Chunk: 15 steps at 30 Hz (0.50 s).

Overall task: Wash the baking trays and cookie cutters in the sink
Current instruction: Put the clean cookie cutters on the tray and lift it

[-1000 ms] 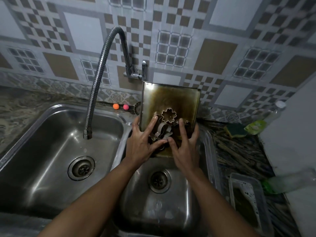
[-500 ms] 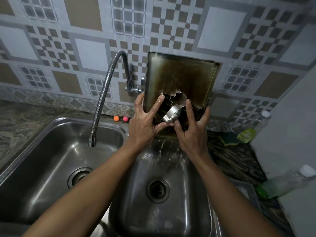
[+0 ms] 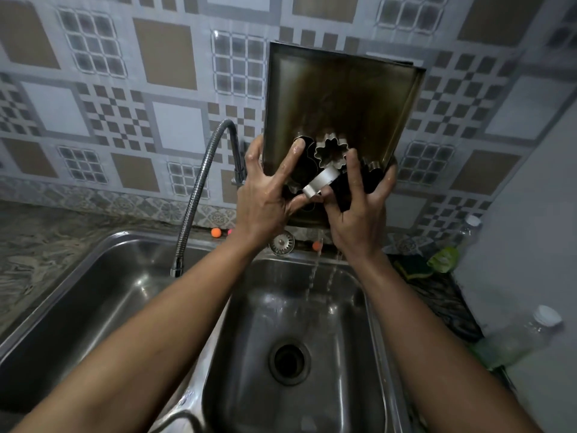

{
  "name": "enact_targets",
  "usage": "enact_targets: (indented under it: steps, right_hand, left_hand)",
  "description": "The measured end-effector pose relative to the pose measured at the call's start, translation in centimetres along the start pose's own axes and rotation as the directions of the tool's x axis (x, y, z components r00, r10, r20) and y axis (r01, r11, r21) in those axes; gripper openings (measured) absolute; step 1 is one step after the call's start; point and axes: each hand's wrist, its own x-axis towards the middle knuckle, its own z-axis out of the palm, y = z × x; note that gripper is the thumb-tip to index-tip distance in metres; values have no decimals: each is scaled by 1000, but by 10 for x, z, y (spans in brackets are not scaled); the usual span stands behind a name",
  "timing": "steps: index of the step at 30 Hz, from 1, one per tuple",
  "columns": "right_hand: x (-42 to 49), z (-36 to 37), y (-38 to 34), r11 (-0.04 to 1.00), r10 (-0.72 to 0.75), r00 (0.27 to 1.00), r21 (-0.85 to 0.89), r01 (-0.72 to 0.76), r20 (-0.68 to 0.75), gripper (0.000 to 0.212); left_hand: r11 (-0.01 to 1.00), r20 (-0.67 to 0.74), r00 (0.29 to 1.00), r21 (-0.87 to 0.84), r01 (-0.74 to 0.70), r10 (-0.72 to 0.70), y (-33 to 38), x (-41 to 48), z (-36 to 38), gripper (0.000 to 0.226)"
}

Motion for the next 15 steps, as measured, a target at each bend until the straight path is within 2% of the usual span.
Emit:
enact_targets:
  steps: [8,15]
  right_hand:
    - [12,-18,-19,998,-26,994,56,32,-102,66]
    - [32,-36,-31,995,-83,977,35,92,-194,68]
  left_hand:
    - [997,-36,998,43,-58,59,12,20,-28,89]
    - [995,-75,992,28,-95,97,24,40,-47,88]
